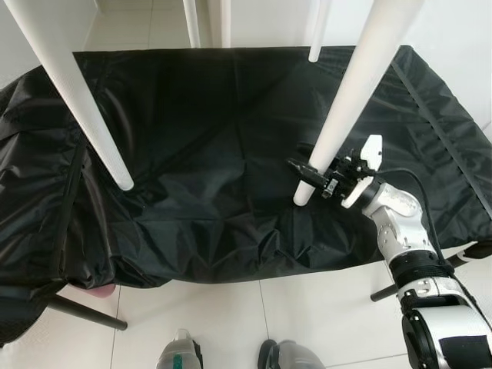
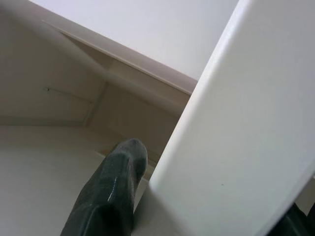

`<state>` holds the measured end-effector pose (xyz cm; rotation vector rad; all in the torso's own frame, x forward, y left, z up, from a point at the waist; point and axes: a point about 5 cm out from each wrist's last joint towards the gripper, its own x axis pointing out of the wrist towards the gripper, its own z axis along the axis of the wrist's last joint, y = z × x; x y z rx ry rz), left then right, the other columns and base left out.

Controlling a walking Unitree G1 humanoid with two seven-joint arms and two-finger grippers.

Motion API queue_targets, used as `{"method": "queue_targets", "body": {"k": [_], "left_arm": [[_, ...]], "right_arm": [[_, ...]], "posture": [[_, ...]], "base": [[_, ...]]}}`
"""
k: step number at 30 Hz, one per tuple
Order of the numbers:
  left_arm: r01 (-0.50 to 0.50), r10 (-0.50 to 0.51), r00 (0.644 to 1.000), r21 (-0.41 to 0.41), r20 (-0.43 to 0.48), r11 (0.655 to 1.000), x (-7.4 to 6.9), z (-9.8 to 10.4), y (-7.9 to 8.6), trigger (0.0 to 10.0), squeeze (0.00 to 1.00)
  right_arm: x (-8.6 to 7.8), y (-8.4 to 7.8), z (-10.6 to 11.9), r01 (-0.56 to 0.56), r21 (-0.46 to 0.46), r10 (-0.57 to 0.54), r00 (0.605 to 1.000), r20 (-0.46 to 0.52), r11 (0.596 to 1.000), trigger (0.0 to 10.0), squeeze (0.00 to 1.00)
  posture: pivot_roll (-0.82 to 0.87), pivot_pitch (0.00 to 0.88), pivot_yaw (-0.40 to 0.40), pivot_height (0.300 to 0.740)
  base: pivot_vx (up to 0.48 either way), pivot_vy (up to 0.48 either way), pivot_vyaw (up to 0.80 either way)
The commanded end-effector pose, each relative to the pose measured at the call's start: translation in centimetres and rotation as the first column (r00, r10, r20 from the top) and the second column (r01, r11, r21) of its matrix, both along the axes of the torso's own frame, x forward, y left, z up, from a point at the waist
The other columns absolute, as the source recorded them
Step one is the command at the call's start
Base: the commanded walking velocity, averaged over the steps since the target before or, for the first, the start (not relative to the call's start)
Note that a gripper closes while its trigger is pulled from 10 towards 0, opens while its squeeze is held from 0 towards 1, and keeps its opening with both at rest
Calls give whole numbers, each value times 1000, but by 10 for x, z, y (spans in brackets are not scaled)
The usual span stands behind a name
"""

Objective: Building children table

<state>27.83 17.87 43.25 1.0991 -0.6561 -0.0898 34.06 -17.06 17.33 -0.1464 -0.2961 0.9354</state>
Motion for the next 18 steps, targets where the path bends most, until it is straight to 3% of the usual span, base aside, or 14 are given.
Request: {"method": "queue_targets", "body": {"k": [1,4,6,7,10,13,18], "left_arm": [[447,-440,869,-23,-224,894,-28,8,-35,10000,0],[476,-478,852,-64,-216,877,-31,15,-38,10000,0],[553,-574,793,-156,-205,818,-40,27,-42,10000,0],[553,-574,793,-156,-205,818,-40,27,-42,10000,0],[610,-646,738,-219,-193,762,-52,37,-42,10000,0],[623,-668,717,-244,-200,743,-57,37,-40,10000,0],[618,-666,716,-252,-212,745,-60,35,-38,10000,0]], "right_arm": [[-1,5,-34,45,-44,-51,987,-151,998,10000,0],[-1,6,-36,56,-41,-61,988,-145,998,10000,0],[-2,8,-38,71,-53,-76,991,-109,996,10000,0],[-2,8,-38,71,-53,-76,991,-109,996,10000,0],[-4,12,-42,71,-88,-77,995,-68,994,10000,0],[-5,14,-46,60,-109,-67,996,-61,992,10000,0],[-7,15,-50,48,-119,-57,996,-74,992,10000,0]], "posture": [[263,130,-26,740],[264,138,-21,740],[261,144,-12,740],[261,144,-12,740],[259,148,-5,740],[260,150,-7,740],[266,152,-9,740]], "base": [[0,0,0],[0,0,0],[0,0,0],[0,0,0],[0,0,0],[0,0,0],[0,0,0]]}}
